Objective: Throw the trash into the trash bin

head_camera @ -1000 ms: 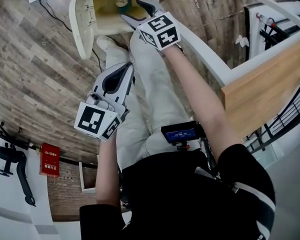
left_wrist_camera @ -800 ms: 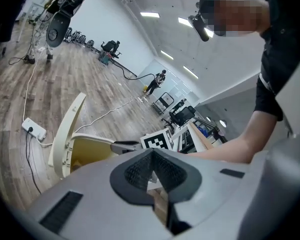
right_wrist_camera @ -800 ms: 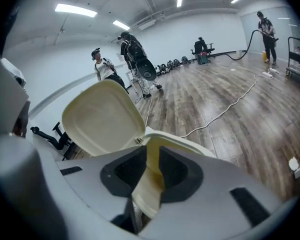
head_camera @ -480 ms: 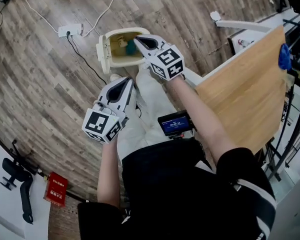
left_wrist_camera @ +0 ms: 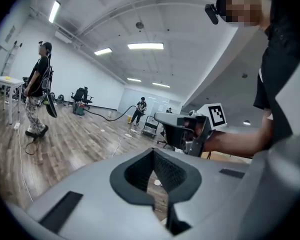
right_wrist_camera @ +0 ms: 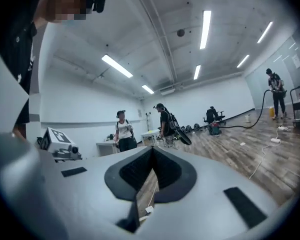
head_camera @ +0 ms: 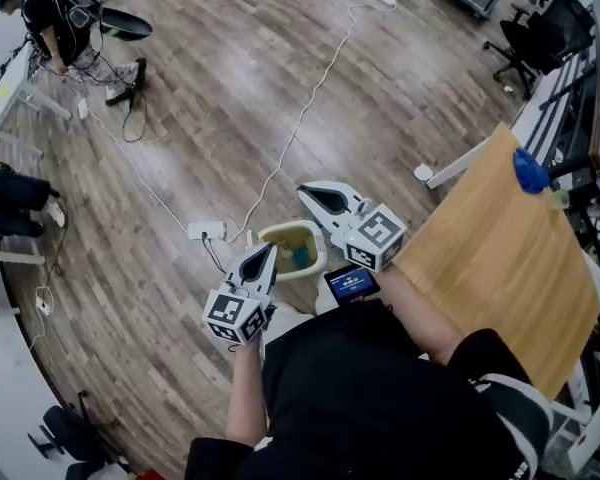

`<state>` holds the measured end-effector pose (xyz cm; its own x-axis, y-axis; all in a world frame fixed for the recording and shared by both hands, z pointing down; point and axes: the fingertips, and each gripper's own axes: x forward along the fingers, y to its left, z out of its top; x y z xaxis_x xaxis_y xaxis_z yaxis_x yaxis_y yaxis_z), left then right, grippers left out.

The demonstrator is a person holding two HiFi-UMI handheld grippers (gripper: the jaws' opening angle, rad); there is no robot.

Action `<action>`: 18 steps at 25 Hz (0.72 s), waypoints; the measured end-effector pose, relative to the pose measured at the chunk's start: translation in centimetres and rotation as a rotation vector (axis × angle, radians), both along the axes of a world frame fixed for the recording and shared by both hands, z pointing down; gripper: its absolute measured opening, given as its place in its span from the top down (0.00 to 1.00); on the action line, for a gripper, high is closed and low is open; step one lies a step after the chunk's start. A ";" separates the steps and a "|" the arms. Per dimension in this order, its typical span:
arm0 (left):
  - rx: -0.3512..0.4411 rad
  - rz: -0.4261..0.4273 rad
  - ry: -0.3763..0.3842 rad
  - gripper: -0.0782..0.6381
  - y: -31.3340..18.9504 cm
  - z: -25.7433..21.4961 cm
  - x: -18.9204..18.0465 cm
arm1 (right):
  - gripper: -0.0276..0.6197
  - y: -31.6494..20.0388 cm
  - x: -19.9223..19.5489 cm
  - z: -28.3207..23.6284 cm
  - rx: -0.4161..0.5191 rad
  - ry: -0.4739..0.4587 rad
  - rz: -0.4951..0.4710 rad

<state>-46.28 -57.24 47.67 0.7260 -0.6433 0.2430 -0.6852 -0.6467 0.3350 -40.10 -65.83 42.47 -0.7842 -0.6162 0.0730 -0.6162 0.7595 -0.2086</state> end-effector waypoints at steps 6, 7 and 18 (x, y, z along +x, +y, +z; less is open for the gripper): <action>0.089 0.023 0.014 0.89 1.5 -4.1 3.7 | 0.96 4.0 4.6 -6.3 0.111 -0.065 -0.055; 0.106 0.031 -0.004 0.89 1.5 -4.4 3.9 | 0.96 4.4 4.8 -6.7 0.119 -0.083 -0.068; 0.211 0.117 -0.082 0.89 2.0 -6.4 6.5 | 0.96 7.4 5.0 -7.5 0.188 -0.146 -0.131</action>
